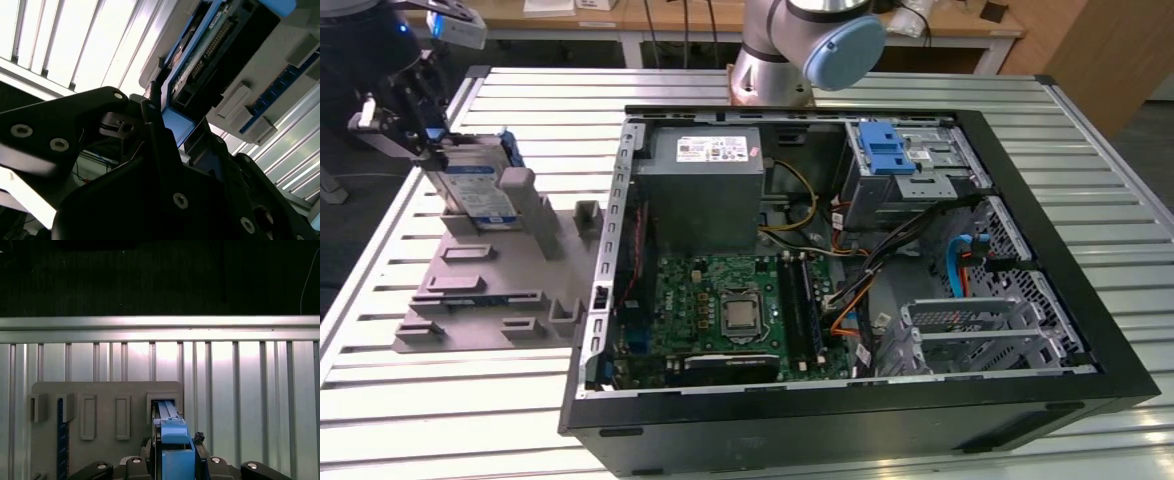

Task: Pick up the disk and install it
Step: 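Pick up the disk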

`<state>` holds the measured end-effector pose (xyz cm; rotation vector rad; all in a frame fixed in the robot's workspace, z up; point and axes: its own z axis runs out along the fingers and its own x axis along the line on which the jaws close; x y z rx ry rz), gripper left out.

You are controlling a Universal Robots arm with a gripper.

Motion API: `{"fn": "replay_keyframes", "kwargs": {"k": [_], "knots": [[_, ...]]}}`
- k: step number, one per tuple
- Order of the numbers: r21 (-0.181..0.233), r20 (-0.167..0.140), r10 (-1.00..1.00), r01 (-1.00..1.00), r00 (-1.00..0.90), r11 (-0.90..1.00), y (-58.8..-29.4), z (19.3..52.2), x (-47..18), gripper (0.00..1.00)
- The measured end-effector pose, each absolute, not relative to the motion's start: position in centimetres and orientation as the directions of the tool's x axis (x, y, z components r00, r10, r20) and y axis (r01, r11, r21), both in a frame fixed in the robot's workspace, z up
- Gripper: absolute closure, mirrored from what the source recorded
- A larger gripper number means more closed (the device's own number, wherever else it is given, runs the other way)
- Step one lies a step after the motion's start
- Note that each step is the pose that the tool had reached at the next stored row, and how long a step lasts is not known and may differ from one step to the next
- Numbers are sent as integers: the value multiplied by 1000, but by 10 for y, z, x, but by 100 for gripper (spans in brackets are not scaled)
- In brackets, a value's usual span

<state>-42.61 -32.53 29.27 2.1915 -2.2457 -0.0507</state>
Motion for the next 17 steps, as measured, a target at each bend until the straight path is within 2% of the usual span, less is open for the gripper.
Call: {"fn": "replay_keyframes", "kwargs": {"k": [10, 12, 13, 17], "knots": [[25, -18, -1000, -999, -25, 24, -327, 292, -427, 56], [25, -18, -1000, -999, -25, 24, -327, 292, -427, 58], [25, -18, -1000, -999, -25, 24, -327, 292, -427, 64], [25, -18, -1000, -999, -25, 24, -327, 292, -427, 64]]}}
